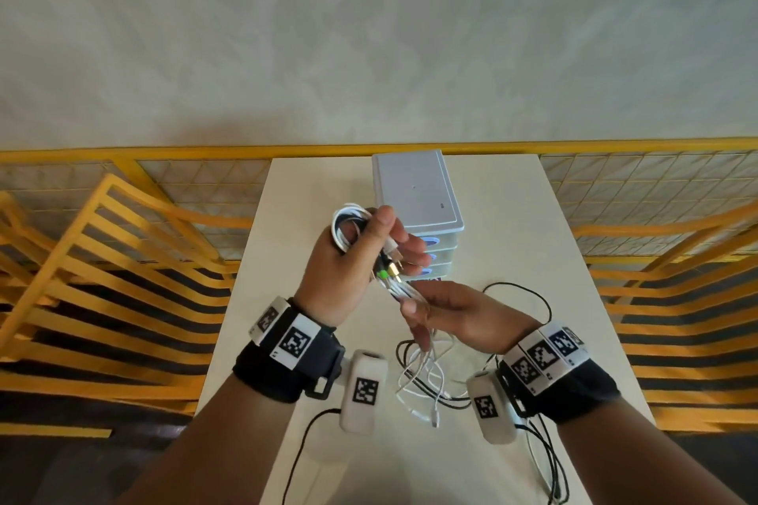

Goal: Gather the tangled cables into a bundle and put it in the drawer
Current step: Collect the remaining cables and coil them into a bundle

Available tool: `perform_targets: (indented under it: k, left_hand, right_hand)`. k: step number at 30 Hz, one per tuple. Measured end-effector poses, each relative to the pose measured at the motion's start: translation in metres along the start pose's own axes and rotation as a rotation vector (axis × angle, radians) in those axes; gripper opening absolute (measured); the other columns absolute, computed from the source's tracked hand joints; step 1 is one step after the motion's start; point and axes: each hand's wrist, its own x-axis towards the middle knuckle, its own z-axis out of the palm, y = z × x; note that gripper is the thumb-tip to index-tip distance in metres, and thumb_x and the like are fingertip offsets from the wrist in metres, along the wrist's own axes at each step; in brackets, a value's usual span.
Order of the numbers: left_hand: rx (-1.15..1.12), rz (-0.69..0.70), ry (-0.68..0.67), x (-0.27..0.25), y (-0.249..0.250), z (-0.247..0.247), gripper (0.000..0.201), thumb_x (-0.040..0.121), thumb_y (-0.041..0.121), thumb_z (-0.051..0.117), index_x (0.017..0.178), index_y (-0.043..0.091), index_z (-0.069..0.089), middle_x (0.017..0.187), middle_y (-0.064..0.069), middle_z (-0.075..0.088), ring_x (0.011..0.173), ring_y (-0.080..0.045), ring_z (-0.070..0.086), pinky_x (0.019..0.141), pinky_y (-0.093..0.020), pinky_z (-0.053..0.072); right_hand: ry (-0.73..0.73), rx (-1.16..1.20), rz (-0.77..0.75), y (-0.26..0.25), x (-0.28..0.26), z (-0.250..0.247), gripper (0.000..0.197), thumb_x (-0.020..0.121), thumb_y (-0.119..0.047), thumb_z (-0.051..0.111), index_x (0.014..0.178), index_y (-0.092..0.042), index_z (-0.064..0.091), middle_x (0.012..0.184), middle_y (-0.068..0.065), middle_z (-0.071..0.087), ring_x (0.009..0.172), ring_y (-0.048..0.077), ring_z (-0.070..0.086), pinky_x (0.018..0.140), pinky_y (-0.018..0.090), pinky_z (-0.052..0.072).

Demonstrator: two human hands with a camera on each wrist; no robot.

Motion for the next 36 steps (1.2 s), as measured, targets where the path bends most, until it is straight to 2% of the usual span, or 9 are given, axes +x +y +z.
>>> perform_targets:
  k: [3, 5, 9, 11, 16, 21, 25, 28, 36]
  left_hand:
    - [0.123, 0.008, -0.020, 0.000, 0.005, -0.008, 0.037, 0.106, 0.032, 0.052, 0.089, 0.002, 0.067, 0.073, -0.018, 0.071, 0.069, -0.040, 0.074, 0.060, -0.035, 0.058]
    - [0.253, 0.004, -0.065, 0.001, 0.009, -0.013, 0.036, 0.107, 0.029, 0.049, 0.095, 0.002, 0.070, 0.072, -0.016, 0.072, 0.070, -0.042, 0.074, 0.058, -0.034, 0.056]
    - [0.501, 0.013, -0.166, 0.003, 0.021, -0.027, 0.034, 0.109, 0.025, 0.048, 0.101, 0.005, 0.074, 0.075, -0.013, 0.076, 0.071, -0.028, 0.077, 0.062, -0.034, 0.060]
    - [0.641, 0.011, -0.217, 0.003, 0.025, -0.035, 0.032, 0.108, 0.026, 0.050, 0.102, 0.007, 0.075, 0.082, -0.006, 0.079, 0.071, -0.017, 0.077, 0.063, -0.028, 0.059]
    - [1.324, 0.161, -0.416, 0.004, 0.017, -0.043, 0.058, 0.099, 0.064, 0.038, 0.095, 0.019, 0.074, 0.075, -0.001, 0.072, 0.064, -0.017, 0.066, 0.061, -0.035, 0.049]
    - [1.678, 0.194, -0.556, 0.004, 0.007, -0.036, 0.016, 0.094, 0.022, 0.052, 0.098, 0.020, 0.067, 0.087, -0.003, 0.069, 0.077, -0.024, 0.061, 0.069, -0.040, 0.047]
    - [1.751, 0.128, -0.630, -0.002, -0.003, -0.029, 0.031, 0.094, 0.014, 0.049, 0.118, 0.025, 0.064, 0.102, 0.000, 0.069, 0.087, -0.025, 0.065, 0.073, -0.037, 0.049]
    - [1.834, 0.066, -0.700, -0.004, -0.010, -0.023, 0.058, 0.100, 0.012, 0.039, 0.156, 0.027, 0.034, 0.114, -0.005, 0.066, 0.098, -0.031, 0.064, 0.075, -0.038, 0.049]
    - [1.940, -0.086, -0.791, -0.016, -0.024, -0.007, 0.021, 0.105, 0.018, 0.039, 0.116, 0.011, 0.055, 0.105, -0.012, 0.066, 0.091, -0.035, 0.062, 0.067, -0.036, 0.031]
  right_hand:
    - [0.010, 0.044, 0.013, 0.009, -0.004, 0.006, 0.040, 0.106, -0.037, 0.047, 0.081, -0.006, 0.055, 0.062, 0.000, 0.060, 0.062, 0.020, 0.057, 0.079, 0.047, 0.051]
    - [0.004, -0.022, 0.050, 0.013, -0.006, 0.007, 0.048, 0.105, -0.043, 0.046, 0.079, -0.003, 0.053, 0.061, 0.002, 0.059, 0.061, 0.018, 0.056, 0.073, 0.031, 0.049]
    - [0.010, -0.154, 0.197, 0.030, -0.012, 0.005, 0.058, 0.090, -0.072, 0.050, 0.069, -0.018, 0.049, 0.061, 0.000, 0.057, 0.060, 0.018, 0.052, 0.074, 0.034, 0.047]
    - [0.044, -0.013, 0.240, 0.037, -0.015, 0.003, 0.049, 0.093, -0.064, 0.054, 0.068, -0.023, 0.048, 0.061, -0.006, 0.047, 0.055, 0.016, 0.044, 0.066, 0.034, 0.046]
    - [0.106, 0.009, 0.275, 0.025, -0.018, 0.001, 0.041, 0.106, -0.046, 0.045, 0.080, -0.015, 0.054, 0.062, -0.009, 0.034, 0.055, 0.012, 0.029, 0.053, 0.021, 0.031]
    - [0.142, -0.133, 0.250, 0.005, -0.016, -0.003, 0.042, 0.106, -0.048, 0.042, 0.083, -0.016, 0.057, 0.067, -0.002, 0.038, 0.062, 0.017, 0.034, 0.057, 0.023, 0.036]
    - [0.152, -0.179, 0.254, -0.002, -0.013, -0.007, 0.041, 0.106, -0.050, 0.042, 0.080, -0.022, 0.058, 0.065, -0.003, 0.040, 0.060, 0.016, 0.036, 0.056, 0.024, 0.038]
    - [0.140, -0.130, 0.270, -0.001, -0.011, -0.005, 0.041, 0.106, -0.047, 0.043, 0.079, -0.020, 0.058, 0.062, -0.006, 0.039, 0.057, 0.015, 0.035, 0.054, 0.022, 0.035]
    - [0.057, -0.138, 0.349, 0.003, -0.010, 0.000, 0.040, 0.108, -0.038, 0.043, 0.079, -0.020, 0.064, 0.057, -0.009, 0.045, 0.052, 0.011, 0.038, 0.054, 0.022, 0.034]
